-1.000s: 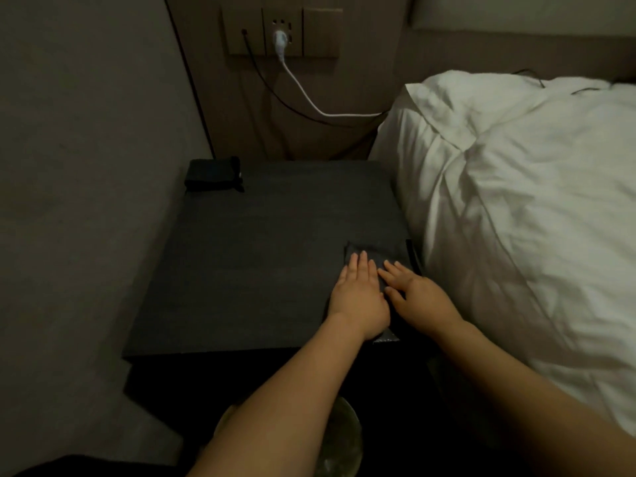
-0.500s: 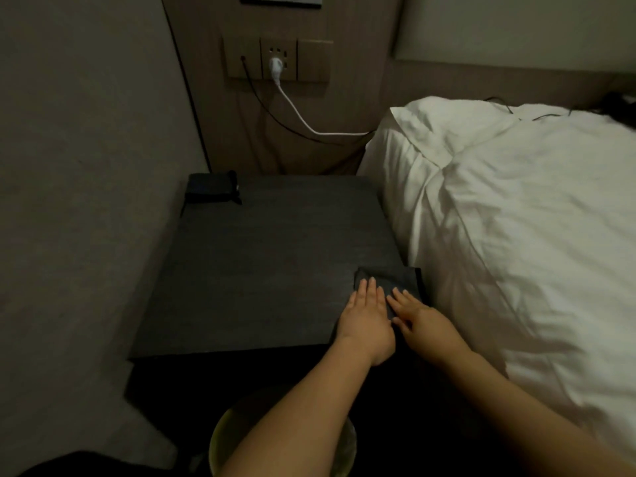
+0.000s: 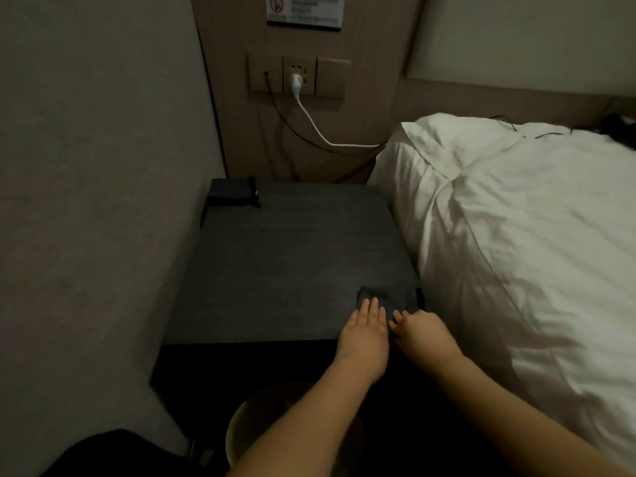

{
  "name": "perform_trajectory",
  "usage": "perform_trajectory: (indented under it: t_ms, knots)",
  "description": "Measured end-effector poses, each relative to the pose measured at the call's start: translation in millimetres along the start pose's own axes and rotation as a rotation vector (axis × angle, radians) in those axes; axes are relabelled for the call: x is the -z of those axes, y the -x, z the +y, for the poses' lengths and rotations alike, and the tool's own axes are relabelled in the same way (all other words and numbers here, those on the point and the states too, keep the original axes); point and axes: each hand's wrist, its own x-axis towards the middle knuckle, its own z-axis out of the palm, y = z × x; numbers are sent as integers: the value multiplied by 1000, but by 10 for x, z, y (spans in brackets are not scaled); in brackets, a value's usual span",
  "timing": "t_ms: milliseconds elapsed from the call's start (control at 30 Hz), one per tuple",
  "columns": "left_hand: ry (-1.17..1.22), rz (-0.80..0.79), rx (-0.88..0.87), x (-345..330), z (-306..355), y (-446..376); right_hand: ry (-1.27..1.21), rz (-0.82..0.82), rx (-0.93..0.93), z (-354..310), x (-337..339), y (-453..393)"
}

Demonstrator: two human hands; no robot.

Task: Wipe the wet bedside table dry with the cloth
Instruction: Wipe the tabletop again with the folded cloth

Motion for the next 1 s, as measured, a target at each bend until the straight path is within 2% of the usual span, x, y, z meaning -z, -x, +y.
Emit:
perform_trajectory:
  t_ms: [67,167,667,1000]
  knots:
    - [14,5,4,1,-112,65,-45,86,-21,-101,-25,-65]
    - [19,4,11,6,-309,189,-72,133,-20,-262,-38,-168]
    - [-24,-23,173,-33,-1296,881,-137,183,169,-1411,629,-326]
    - [-22,-1,369,-101,-1786,1263,-225,205,322,-2002,716,-557]
